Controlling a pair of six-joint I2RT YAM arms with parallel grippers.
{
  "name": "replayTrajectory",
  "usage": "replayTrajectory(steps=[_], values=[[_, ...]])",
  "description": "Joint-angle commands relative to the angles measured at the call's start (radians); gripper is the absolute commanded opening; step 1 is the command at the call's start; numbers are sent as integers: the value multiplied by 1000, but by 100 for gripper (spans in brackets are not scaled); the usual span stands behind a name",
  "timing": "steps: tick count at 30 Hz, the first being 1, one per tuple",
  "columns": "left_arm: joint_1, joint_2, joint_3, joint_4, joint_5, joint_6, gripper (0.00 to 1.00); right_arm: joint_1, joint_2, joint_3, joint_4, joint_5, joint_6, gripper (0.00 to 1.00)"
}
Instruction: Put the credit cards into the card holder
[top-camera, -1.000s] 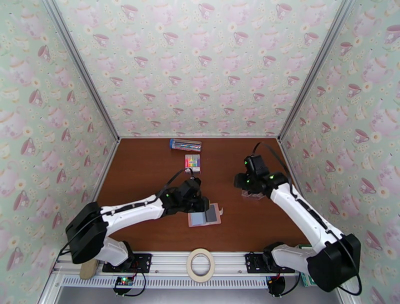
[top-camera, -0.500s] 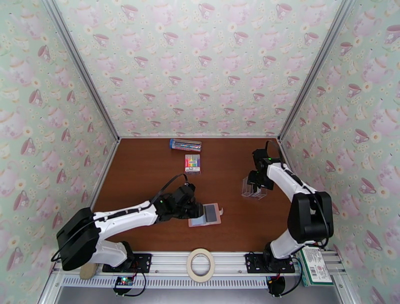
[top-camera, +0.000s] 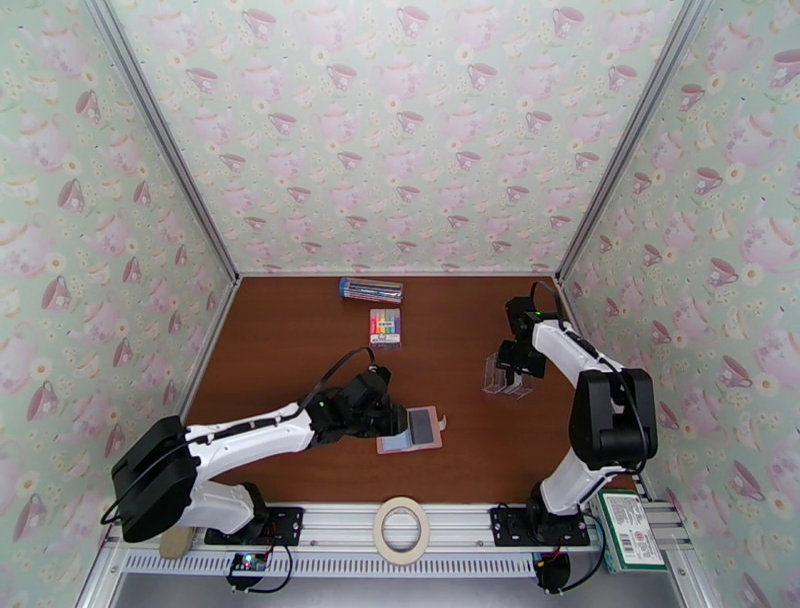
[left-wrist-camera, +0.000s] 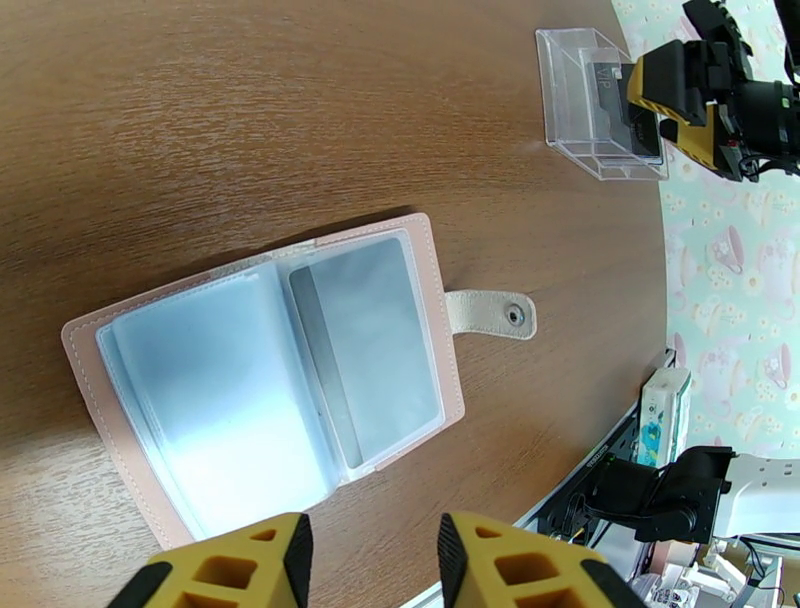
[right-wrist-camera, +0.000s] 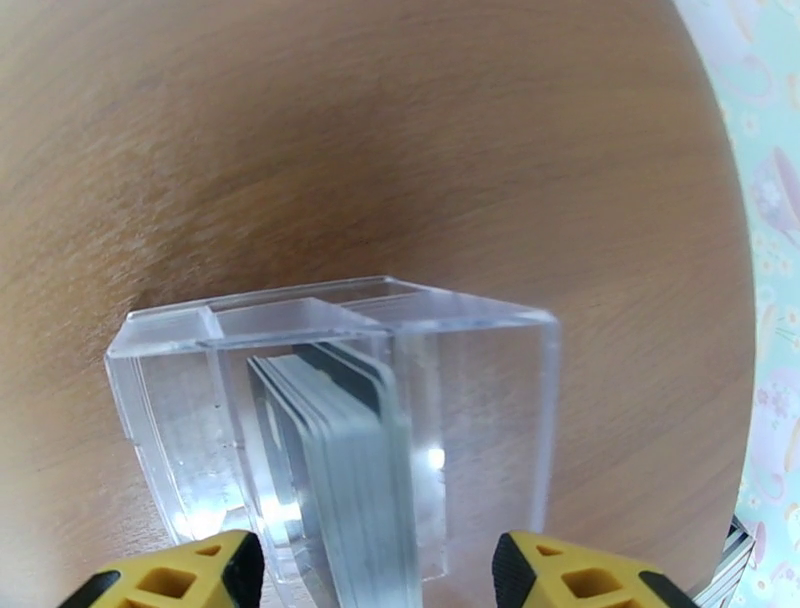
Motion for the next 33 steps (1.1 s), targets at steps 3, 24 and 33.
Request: replayTrajectory(steps=[3, 24, 33], values=[[-4, 33, 0, 15, 7, -11, 41, -3, 14, 33, -20, 8, -11, 62], [-12, 57, 15, 8, 2, -9, 41, -3, 5, 45, -57, 96, -1, 48], [-12, 59, 17, 4, 2, -6, 41, -3, -16, 50, -77, 133, -1, 46]])
